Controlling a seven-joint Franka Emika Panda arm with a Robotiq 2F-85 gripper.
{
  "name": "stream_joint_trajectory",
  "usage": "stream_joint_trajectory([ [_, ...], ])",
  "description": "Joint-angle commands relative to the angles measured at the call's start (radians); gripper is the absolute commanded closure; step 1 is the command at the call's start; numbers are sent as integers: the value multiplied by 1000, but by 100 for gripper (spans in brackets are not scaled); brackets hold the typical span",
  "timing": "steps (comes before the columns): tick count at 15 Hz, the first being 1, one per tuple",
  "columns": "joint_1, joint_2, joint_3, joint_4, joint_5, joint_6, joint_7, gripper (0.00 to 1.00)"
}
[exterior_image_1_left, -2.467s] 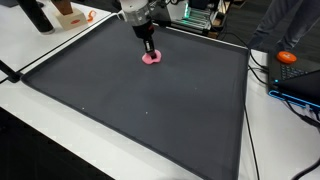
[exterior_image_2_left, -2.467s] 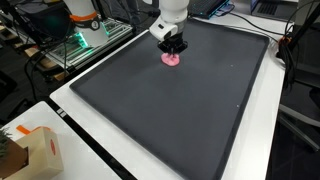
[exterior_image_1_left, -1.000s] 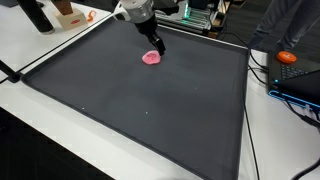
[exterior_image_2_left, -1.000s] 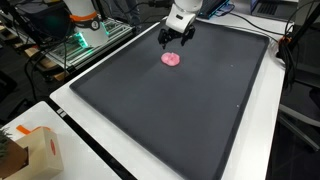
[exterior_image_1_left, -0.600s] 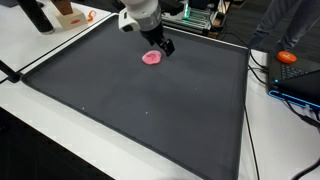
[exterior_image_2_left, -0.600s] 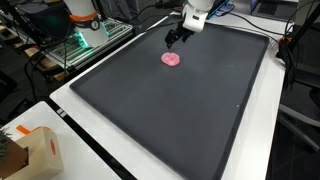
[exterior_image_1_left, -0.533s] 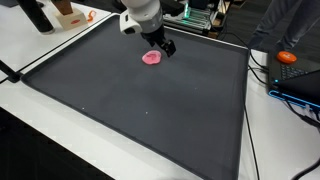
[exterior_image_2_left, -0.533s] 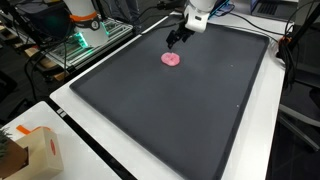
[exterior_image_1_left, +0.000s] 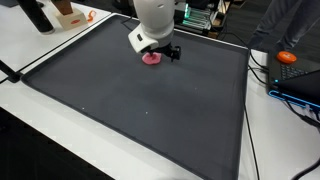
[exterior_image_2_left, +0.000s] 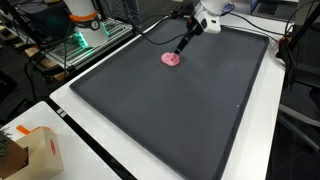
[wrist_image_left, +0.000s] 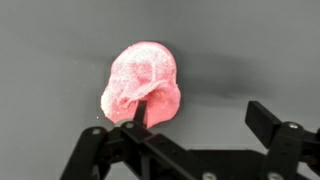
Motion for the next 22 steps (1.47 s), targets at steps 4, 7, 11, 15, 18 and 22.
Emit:
stream_joint_trajectory([
  [4, 38, 78, 15, 89, -179, -50, -192, 0],
  [7, 47, 103, 21, 121, -220, -91, -246, 0],
  [11, 54, 139, 30, 171, -245, -188, -302, 0],
  [15, 60, 167, 36, 208, -261, -248, -326, 0],
  [18, 63, 188, 43, 226, -264, -265, -343, 0],
  [22, 63, 203, 47, 239, -262, -282, -353, 0],
])
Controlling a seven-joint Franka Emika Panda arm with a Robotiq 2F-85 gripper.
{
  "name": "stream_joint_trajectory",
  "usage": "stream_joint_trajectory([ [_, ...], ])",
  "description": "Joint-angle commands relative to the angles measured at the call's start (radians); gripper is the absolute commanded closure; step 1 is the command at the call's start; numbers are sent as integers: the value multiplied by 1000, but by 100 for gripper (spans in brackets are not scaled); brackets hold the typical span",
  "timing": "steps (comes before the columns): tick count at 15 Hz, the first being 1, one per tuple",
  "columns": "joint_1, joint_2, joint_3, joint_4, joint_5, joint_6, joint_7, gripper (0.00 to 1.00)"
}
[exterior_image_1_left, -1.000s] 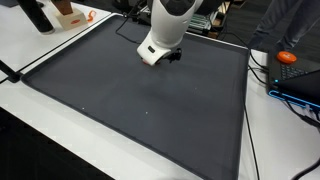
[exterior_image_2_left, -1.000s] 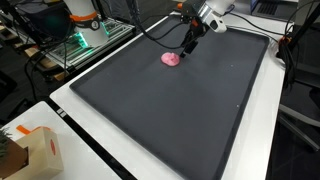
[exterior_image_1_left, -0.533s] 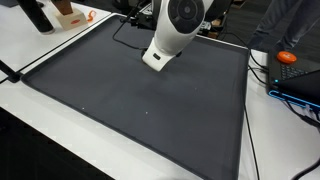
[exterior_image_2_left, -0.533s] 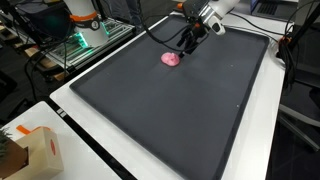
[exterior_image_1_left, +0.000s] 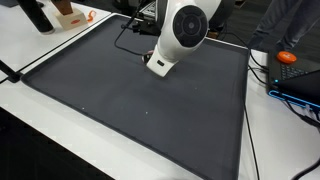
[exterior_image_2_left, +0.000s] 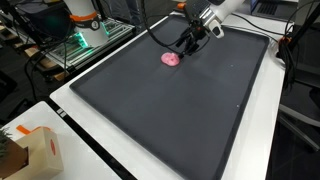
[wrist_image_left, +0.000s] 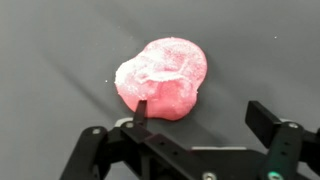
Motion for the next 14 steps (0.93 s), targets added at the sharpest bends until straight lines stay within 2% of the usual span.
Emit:
stream_joint_trajectory([
  [1, 3, 32, 7, 35, -27, -39, -16, 0],
  [14, -16, 1, 0, 47, 1, -37, 16, 0],
])
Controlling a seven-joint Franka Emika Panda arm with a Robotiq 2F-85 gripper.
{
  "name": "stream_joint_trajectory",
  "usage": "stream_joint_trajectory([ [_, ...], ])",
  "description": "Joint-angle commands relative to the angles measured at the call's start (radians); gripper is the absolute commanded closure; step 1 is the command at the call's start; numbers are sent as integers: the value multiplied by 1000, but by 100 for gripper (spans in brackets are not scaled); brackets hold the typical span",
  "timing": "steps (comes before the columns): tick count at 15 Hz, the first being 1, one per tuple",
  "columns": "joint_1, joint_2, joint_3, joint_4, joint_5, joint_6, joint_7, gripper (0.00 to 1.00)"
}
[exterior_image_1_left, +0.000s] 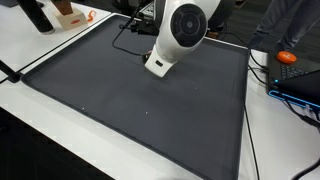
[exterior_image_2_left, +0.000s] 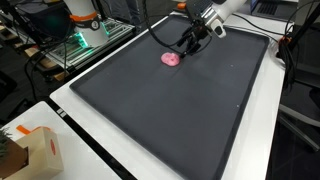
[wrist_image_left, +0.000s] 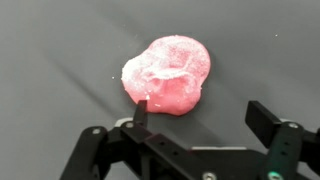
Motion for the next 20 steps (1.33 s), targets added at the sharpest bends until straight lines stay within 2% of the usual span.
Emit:
stream_joint_trajectory([
  [1, -18, -15, -5, 15, 11, -12, 45, 0],
  [6, -61, -67, -26, -1, 73, 13, 167, 0],
  [14, -146, -167, -78, -68, 248, 56, 383, 0],
  [20, -193, -246, -132, -202, 353, 204, 535, 0],
])
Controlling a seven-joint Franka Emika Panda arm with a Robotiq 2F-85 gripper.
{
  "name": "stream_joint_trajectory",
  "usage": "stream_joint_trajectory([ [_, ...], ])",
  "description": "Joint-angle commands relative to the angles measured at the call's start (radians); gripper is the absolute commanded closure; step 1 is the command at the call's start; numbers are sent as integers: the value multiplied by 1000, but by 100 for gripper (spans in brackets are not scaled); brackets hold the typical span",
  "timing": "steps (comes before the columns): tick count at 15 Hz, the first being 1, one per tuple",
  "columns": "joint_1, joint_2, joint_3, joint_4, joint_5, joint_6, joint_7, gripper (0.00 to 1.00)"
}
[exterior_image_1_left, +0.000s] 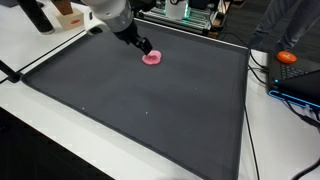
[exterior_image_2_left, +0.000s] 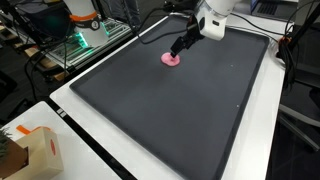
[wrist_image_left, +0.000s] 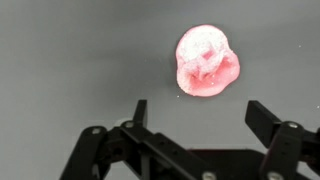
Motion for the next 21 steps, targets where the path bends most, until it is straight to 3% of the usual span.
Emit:
stream_joint_trajectory([
  [1, -26, -89, -29, -155, 75, 130, 97, 0],
  [14, -99, -244, -89, -507, 416, 468, 325, 0],
  [21, -157, -278, -74, -641, 737, 612, 307, 0],
])
